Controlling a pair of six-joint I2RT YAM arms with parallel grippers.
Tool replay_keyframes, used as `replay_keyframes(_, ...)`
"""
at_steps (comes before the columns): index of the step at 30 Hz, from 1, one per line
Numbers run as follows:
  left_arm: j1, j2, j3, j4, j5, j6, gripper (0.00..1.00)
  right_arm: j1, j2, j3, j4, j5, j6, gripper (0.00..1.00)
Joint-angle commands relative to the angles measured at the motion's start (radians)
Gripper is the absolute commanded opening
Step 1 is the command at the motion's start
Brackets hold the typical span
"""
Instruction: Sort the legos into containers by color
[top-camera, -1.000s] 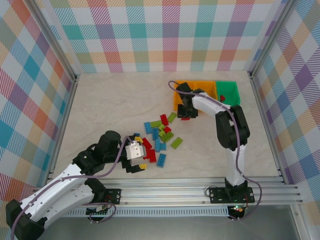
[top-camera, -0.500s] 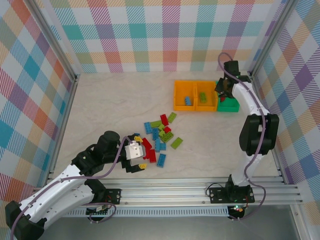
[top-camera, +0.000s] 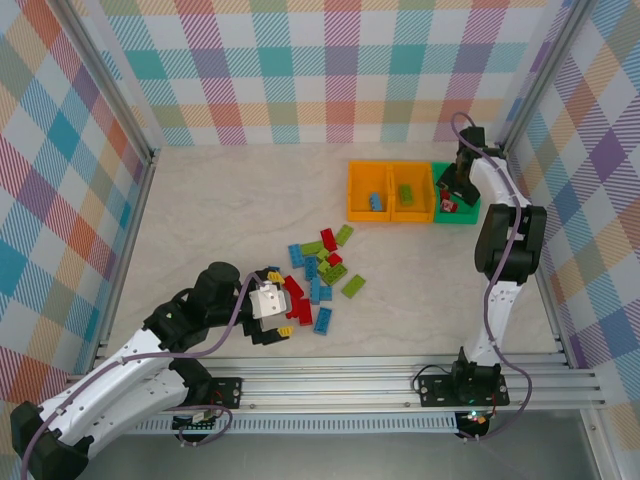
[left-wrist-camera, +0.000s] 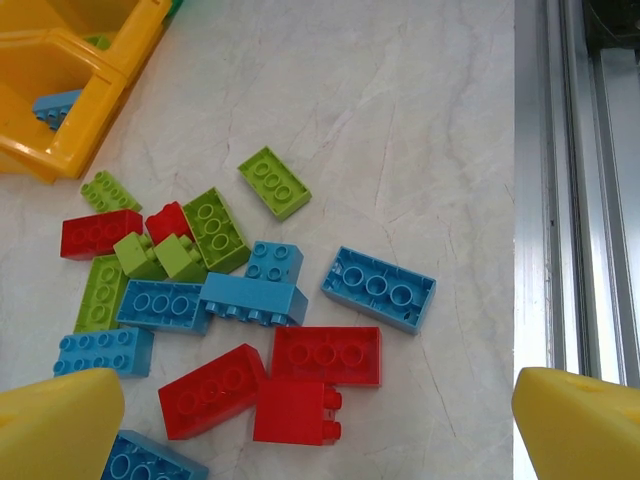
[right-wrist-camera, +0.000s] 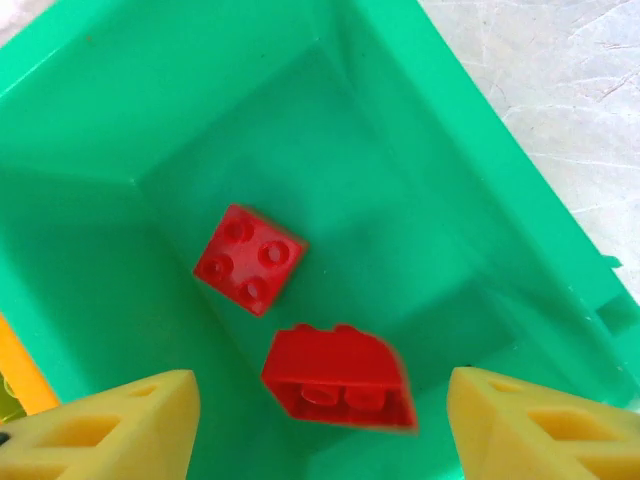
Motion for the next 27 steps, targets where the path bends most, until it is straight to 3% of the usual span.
replay_keyframes(1,0.013,0.009,-0.015,0.053,0.005,-0.024,1.00,0.001,-0.048,0.021,-0.027,-0.016,-0.009,0.66)
replay_keyframes(6,0.022,0.051,-0.003,0.177,-0.040,-0.147,1.00,0.001,-0.183,-0.093,0.018,-0.035,-0.024,0.65)
replay_keyframes(11,0.023,0.167,0.124,0.291,-0.231,-0.532,1.00,0.001,-0.445,-0.344,0.115,-0.131,-0.059,0.68)
replay_keyframes(14,0.023,0.323,0.282,0.198,-0.395,-0.778,1.00,0.003,-0.602,-0.479,0.131,-0.262,-0.080,0.70)
replay_keyframes(17,0.023,0.488,0.445,0.055,-0.471,-0.931,1.00,0.012,-0.739,-0.569,0.098,-0.413,-0.088,0.75)
replay_keyframes(23,0.023,0.746,0.599,0.002,-0.522,-1.145,0.99,0.149,-0.957,-0.662,-0.083,-0.521,-0.130,0.88)
replay_keyframes(27,0.005,0.919,0.731,-0.050,-0.486,-1.224,0.97,0.239,-1.034,-0.706,-0.197,-0.556,-0.141,0.92)
